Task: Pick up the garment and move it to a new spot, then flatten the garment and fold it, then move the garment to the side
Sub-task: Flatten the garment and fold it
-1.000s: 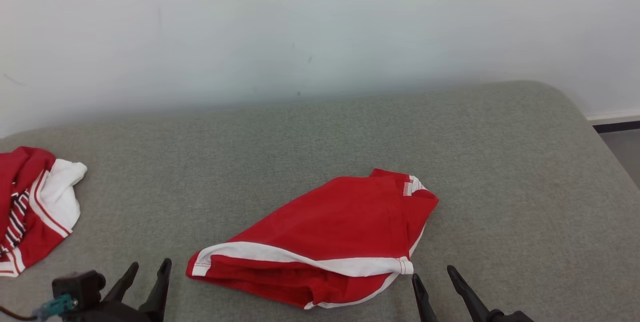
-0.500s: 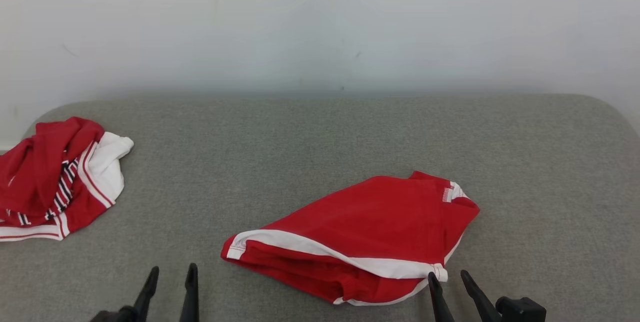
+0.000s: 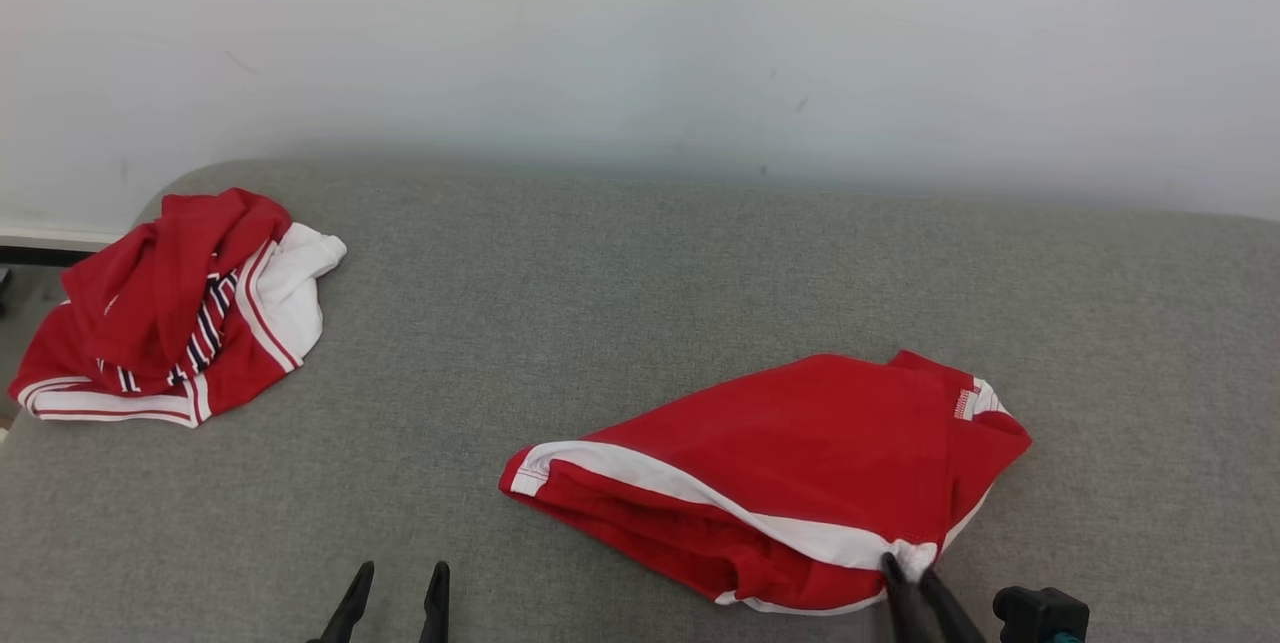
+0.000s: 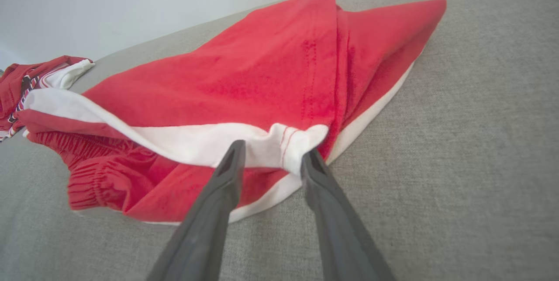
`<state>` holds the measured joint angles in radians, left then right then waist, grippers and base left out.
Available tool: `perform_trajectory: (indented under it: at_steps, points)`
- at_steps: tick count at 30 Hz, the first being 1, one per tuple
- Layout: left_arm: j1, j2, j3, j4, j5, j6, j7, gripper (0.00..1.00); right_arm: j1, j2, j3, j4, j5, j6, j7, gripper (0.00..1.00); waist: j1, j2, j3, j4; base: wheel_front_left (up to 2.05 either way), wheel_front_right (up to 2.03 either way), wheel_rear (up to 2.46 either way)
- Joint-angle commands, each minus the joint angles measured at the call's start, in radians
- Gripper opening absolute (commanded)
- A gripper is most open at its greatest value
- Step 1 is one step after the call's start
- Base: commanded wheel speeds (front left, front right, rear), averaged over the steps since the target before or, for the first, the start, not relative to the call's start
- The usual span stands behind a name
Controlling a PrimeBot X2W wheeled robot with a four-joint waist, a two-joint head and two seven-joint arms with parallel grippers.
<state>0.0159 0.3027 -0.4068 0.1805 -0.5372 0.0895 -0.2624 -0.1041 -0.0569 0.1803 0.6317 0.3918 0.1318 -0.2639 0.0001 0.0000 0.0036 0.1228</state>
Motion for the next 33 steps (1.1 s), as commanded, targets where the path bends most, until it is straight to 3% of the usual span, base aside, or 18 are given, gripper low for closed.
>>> perform_trajectory:
  at_steps: [1, 10, 18, 27, 33]
  points:
    - [0.01, -0.005, 0.005, 0.006, 0.012, -0.002, -0.004, 1.0, -0.006, -0.007, 0.004, 0.002, 0.005, -0.002, 0.0, 0.0, -0.0001, 0.0, 0.001, 0.0, 0.0, 0.0, 0.0]
    - [0.01, -0.012, 0.009, 0.024, 0.008, -0.03, 0.0, 1.0, 0.022, -0.04, -0.061, -0.105, -0.041, -0.002, 0.0, 0.0, -0.0001, 0.0, 0.004, -0.055, 0.0, 0.0, 0.0]
    - [-0.021, -0.059, 0.001, -0.005, -0.117, -0.079, 0.113, 1.0, 0.053, -0.065, -0.069, -0.163, -0.089, -0.002, 0.0, 0.0, -0.0001, 0.0, 0.009, -0.097, 0.0, 0.0, 0.0]
    - [0.019, -0.051, -0.017, -0.077, -0.205, -0.051, 0.3, 1.0, 0.047, -0.054, -0.07, -0.17, -0.111, -0.002, 0.0, 0.0, -0.0001, 0.0, 0.023, -0.119, 0.0, 0.0, 0.0]
    - [0.029, -0.051, -0.02, -0.074, -0.231, -0.034, 0.346, 1.0, 0.045, -0.052, -0.066, -0.173, -0.116, -0.002, 0.0, 0.0, -0.0001, 0.0, 0.02, -0.122, 0.0, 0.0, 0.0]
